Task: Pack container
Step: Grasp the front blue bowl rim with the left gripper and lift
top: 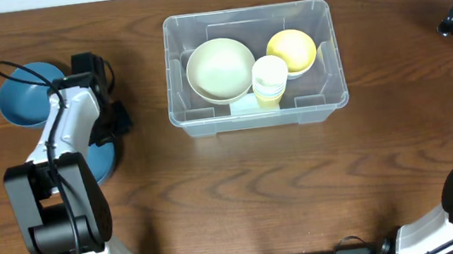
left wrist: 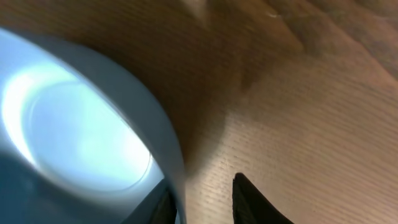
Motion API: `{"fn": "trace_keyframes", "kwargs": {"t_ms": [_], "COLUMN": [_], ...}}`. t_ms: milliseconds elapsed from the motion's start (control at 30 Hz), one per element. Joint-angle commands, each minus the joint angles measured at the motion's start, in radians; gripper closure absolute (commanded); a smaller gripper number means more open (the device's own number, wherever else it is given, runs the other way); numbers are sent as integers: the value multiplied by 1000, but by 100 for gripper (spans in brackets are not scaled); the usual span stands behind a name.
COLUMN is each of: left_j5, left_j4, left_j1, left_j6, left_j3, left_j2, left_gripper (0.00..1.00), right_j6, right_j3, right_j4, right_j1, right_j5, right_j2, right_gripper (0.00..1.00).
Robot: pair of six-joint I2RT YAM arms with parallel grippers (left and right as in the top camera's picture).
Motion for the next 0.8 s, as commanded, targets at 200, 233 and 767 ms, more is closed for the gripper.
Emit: {"fn": "trace_keyframes", "kwargs": {"t_ms": [200,233,767], "left_j5": [-1,-1,228], "left_j4": [79,79,13], "left_j1": [5,5,-4], "left_j6": [-25,-24,34], "left_j3": [-99,-98,60], "left_j2": [-2,-2,-250], "left_gripper": [90,93,94], "right_j6": [-4,-4,-4], "right_j3": [13,13,13], "right_j4": [0,0,0], "right_j1": [-5,-5,-5], "right_j5": [7,7,7], "right_j2": [-1,-1,-1], "right_gripper": [1,1,1]}}
